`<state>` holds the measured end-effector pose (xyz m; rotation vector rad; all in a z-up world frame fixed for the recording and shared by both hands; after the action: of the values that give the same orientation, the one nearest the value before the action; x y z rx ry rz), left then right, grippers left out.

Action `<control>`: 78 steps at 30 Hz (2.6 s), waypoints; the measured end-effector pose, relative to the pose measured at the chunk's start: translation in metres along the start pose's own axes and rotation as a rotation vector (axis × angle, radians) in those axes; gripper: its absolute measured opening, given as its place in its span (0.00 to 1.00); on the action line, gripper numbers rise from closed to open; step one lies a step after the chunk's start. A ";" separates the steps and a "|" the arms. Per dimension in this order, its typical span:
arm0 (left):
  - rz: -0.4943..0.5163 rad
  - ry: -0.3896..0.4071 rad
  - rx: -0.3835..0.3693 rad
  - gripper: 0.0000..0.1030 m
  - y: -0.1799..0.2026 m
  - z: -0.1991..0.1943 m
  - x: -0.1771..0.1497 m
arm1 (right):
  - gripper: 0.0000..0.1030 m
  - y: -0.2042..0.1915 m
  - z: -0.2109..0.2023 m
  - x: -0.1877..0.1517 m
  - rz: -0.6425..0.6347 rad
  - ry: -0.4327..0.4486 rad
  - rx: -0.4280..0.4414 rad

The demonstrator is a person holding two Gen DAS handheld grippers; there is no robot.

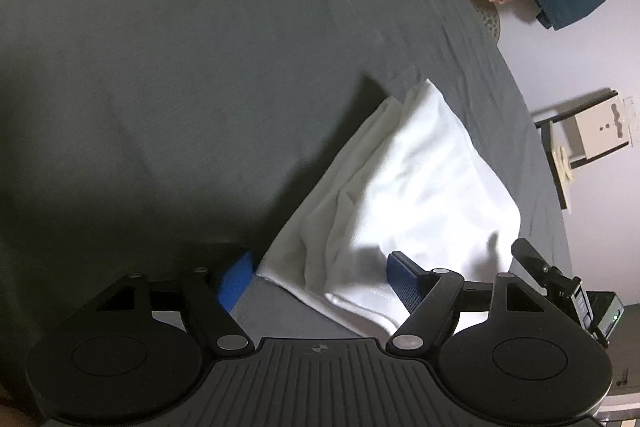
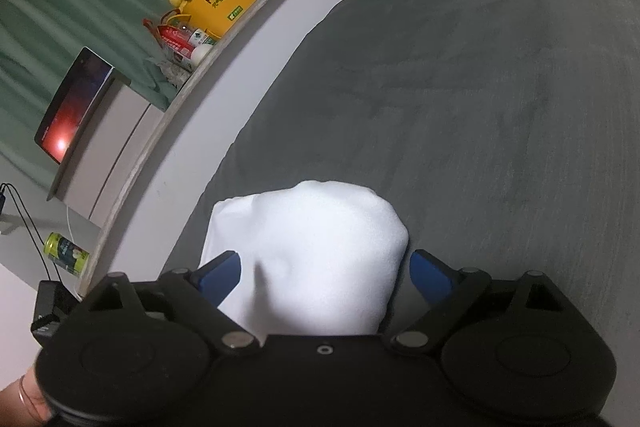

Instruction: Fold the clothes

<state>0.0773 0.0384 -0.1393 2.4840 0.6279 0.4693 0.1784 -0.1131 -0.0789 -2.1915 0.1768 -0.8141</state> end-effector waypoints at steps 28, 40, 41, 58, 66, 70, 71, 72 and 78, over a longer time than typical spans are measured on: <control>0.200 0.072 -0.015 0.24 0.014 -0.008 -0.001 | 0.56 0.000 0.013 0.008 0.022 0.024 -0.053; 0.592 0.251 0.004 0.22 0.090 -0.046 0.001 | 0.44 -0.034 -0.019 0.027 -0.065 0.135 -0.065; 0.601 0.258 -0.001 0.22 0.094 -0.047 0.001 | 0.44 -0.036 -0.024 0.030 -0.077 0.152 -0.070; 0.829 0.336 -0.131 0.22 0.277 0.013 -0.004 | 0.44 0.035 -0.144 0.126 -0.125 0.432 -0.272; 0.881 0.282 -0.038 0.22 0.318 0.094 0.001 | 0.44 0.115 -0.131 0.143 -0.038 0.460 -0.370; 0.833 0.273 -0.028 0.23 0.303 0.102 0.004 | 0.46 0.143 -0.126 0.140 0.065 0.457 -0.366; 0.815 0.263 -0.037 0.23 0.296 0.103 0.003 | 0.47 0.148 -0.126 0.139 0.080 0.448 -0.373; 0.796 0.253 -0.045 0.23 0.289 0.104 0.002 | 0.50 0.153 -0.124 0.138 0.094 0.439 -0.384; 0.588 0.209 -0.104 0.74 0.251 0.105 0.012 | 0.79 0.172 -0.124 0.126 0.178 0.440 -0.472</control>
<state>0.2179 -0.1863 -0.0783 2.5098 -0.0731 0.9598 0.2244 -0.3555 -0.0769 -2.3411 0.8446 -1.2381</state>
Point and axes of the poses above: each gripper's, at about its wrist camera, not at the fingertips, and z roughly the way its jaws point, y to its right, x to its top, the point moved 8 cm from there along z, roughly the way its jaws point, and after that the axes turned 1 degree about -z, right-handed, at the moved point
